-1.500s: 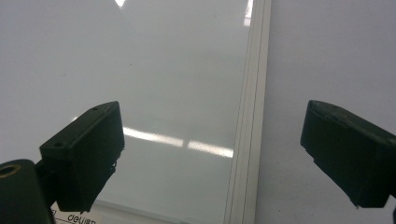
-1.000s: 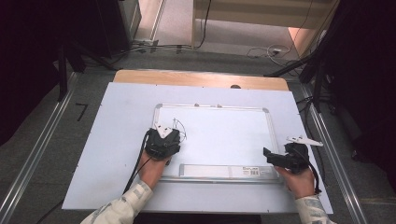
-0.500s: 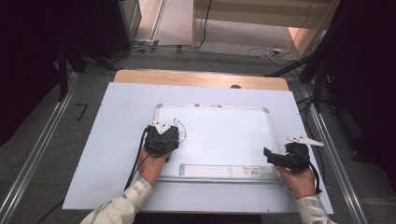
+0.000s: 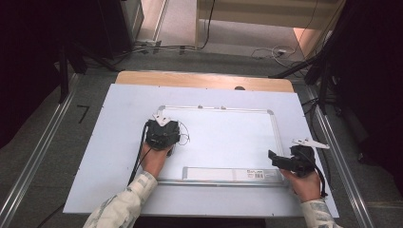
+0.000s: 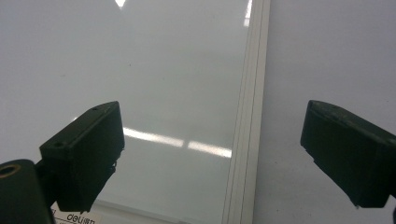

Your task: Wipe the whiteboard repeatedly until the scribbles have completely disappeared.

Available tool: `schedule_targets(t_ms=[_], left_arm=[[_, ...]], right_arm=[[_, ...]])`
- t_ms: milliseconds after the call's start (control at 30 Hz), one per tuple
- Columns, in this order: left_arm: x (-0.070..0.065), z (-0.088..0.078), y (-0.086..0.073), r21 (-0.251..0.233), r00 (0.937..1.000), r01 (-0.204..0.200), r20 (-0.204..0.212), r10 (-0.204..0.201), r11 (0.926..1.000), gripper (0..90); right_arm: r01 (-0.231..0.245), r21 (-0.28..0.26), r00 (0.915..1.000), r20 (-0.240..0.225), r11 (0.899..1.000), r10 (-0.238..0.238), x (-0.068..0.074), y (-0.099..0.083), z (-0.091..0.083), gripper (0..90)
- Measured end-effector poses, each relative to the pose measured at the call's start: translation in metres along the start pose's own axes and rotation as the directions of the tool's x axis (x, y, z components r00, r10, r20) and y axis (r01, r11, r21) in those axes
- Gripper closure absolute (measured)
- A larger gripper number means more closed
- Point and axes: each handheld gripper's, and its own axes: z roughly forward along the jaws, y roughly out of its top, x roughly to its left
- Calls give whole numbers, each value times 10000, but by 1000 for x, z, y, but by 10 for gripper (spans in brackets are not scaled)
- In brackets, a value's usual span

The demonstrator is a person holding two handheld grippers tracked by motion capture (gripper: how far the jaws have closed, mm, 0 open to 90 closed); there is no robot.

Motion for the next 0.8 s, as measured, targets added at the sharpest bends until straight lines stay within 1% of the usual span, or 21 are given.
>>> schedule_targets(t_ms=[67, 133, 267, 400, 467, 500, 567, 667, 800], left_arm=[[-2, 1, 0, -42, 10000, -32, -52, 32, 10000, 388], [-5, 0, 0, -36, 10000, -53, 14, 53, 10000, 390], [-15, -1, -2, -34, 9991, -360, 216, 361, 9993, 391], [-23, -2, -3, -31, 9979, -536, 352, 537, 9986, 391], [-25, -2, -3, -37, 9977, -555, 388, 556, 9985, 391], [-26, -2, -3, -18, 9974, -610, 390, 610, 9981, 391], [-26, -1, -2, -29, 9972, -593, 457, 593, 9982, 390], [-23, 2, 0, -78, 9968, -600, 522, 603, 9982, 385], [-17, 6, 3, -152, 9983, -412, 409, 418, 9990, 380]], right_arm=[[5, 0, 10000, -5, 10000, -5, 0, 0, 0, 50], [7, -1, 10000, -6, 10000, -7, 0, 0, 0, 50], [21, 18, 10000, -4, 10000, -21, 1, 0, 1, 49], [16, 26, 10000, 0, 10000, -16, 1, 0, 1, 49], [12, 36, 10000, 2, 10000, -12, 1, 0, 1, 49], [18, 45, 10000, 8, 10000, -18, 1, 0, 1, 49], [25, 52, 10000, -8, 10000, -25, 2, 0, 1, 49], [37, 43, 10000, 13, 10000, -37, 2, 0, 0, 49], [18, 37, 10000, -7, 10000, -18, 1, -1, 0, 49]])
